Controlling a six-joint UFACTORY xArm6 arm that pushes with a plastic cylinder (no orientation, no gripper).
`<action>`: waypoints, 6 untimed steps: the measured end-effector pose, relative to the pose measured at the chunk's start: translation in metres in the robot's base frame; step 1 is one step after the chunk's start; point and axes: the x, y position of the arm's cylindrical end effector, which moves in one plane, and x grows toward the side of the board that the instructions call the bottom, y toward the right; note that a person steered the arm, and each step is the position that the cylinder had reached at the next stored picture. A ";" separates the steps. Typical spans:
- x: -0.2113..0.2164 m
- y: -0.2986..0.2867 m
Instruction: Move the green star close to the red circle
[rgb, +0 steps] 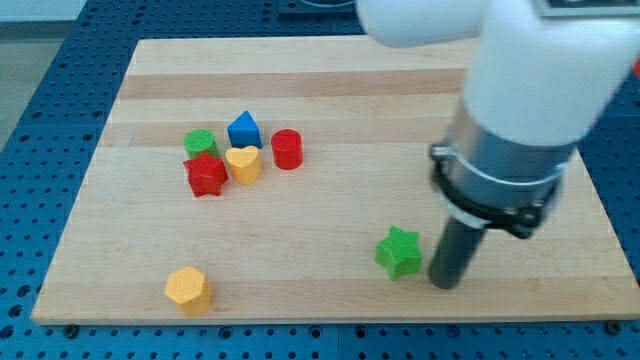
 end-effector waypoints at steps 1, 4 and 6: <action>-0.036 -0.052; -0.038 -0.048; 0.005 -0.057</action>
